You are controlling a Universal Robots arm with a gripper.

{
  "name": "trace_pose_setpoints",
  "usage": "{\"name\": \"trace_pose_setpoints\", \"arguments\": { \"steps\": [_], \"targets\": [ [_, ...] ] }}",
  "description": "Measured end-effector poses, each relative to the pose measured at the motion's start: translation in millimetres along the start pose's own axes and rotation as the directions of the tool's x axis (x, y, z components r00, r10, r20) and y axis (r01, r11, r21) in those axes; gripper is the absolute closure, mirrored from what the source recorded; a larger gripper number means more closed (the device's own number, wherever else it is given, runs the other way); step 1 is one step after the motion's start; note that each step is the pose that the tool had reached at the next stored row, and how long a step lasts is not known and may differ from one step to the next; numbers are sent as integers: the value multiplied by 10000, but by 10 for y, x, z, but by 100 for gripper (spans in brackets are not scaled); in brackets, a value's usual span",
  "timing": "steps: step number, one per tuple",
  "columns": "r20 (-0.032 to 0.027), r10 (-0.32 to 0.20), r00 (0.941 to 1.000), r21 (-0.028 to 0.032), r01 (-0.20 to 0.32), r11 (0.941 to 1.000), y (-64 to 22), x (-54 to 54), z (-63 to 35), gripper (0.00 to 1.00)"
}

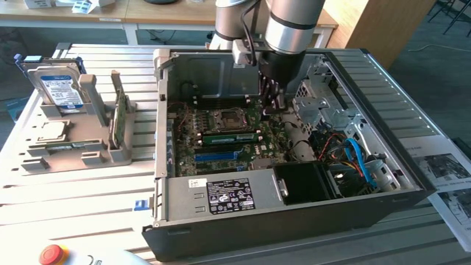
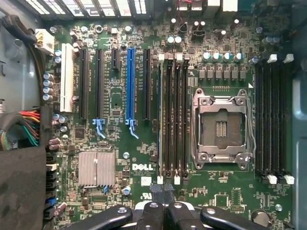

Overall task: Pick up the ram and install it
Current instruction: 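Press down the ram until it locks into place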

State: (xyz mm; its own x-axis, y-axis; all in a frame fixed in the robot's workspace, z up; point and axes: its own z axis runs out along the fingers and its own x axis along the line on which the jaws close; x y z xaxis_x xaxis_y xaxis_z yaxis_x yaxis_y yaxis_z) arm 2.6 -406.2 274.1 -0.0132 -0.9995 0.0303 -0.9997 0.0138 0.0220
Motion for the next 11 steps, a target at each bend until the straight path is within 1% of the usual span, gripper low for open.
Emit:
{"name": "trace_pose_setpoints", "arguments": {
  "steps": [11],
  "targets": [
    [0,1,10000,0,-1,10000,-3,-5,155,90]
  ]
}}
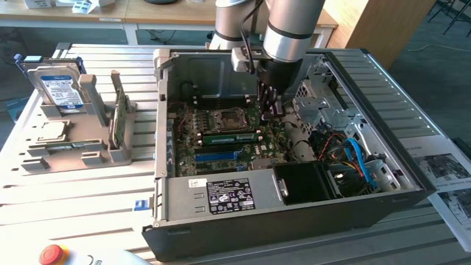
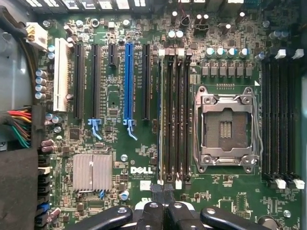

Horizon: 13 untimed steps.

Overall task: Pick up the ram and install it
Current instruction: 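Press down the ram until it locks into place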

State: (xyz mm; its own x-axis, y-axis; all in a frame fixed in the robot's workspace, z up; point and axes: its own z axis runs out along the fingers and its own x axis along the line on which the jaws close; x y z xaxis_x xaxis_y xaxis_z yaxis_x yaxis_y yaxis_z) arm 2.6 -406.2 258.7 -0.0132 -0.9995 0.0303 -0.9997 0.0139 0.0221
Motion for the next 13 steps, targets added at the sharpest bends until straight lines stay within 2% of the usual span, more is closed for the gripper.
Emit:
{"name": "trace_pose_setpoints", "arguments": {
  "steps": [13],
  "targets": [
    [-1,2,10000,0,-2,10000,-4,-5,182,90]
  ]
}}
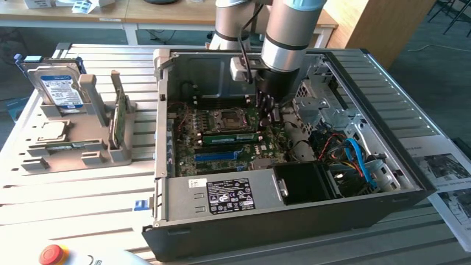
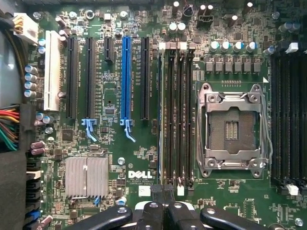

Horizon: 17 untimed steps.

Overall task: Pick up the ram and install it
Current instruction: 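Press down the ram until it locks into place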

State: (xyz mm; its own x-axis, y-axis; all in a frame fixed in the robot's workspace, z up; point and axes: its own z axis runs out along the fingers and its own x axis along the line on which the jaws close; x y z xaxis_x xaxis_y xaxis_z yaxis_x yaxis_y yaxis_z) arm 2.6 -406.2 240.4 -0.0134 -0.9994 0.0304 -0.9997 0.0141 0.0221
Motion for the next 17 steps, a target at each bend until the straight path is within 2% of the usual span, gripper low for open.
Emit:
{"name": "trace_pose_setpoints", "arguments": {
  "steps": [4,17],
  "targets": [
    [0,1,10000,0,-1,10000,-1,-1,37,90],
    [6,195,9998,-6,-195,9998,-1,-5,49,90]
  ]
}}
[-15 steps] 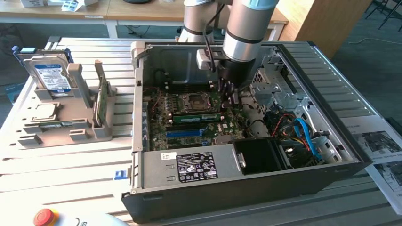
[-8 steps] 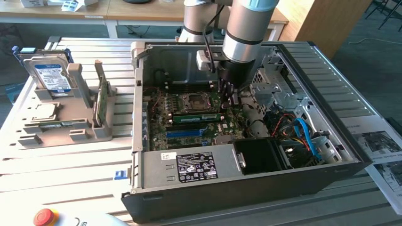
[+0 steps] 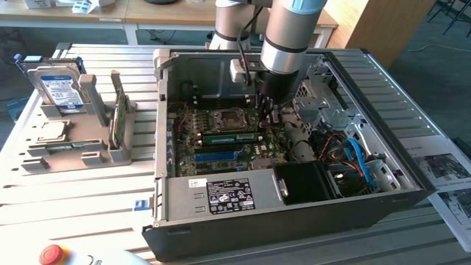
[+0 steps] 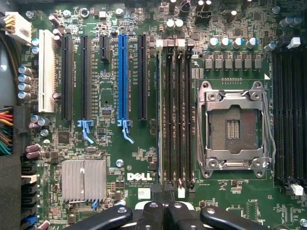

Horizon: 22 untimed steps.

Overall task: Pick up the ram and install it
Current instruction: 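Press down the ram until it locks into place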

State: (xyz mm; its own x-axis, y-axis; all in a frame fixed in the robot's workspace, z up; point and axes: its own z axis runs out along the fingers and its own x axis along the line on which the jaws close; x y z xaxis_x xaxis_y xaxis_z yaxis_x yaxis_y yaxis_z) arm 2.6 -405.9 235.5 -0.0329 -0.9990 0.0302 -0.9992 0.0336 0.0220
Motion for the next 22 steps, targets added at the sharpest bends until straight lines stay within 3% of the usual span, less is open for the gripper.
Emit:
{"name": "trace_pose_setpoints", "arguments": {
  "steps": [22],
  "targets": [
    [3,36,10000,3,-36,10000,29,-25,42,90]
  ]
}}
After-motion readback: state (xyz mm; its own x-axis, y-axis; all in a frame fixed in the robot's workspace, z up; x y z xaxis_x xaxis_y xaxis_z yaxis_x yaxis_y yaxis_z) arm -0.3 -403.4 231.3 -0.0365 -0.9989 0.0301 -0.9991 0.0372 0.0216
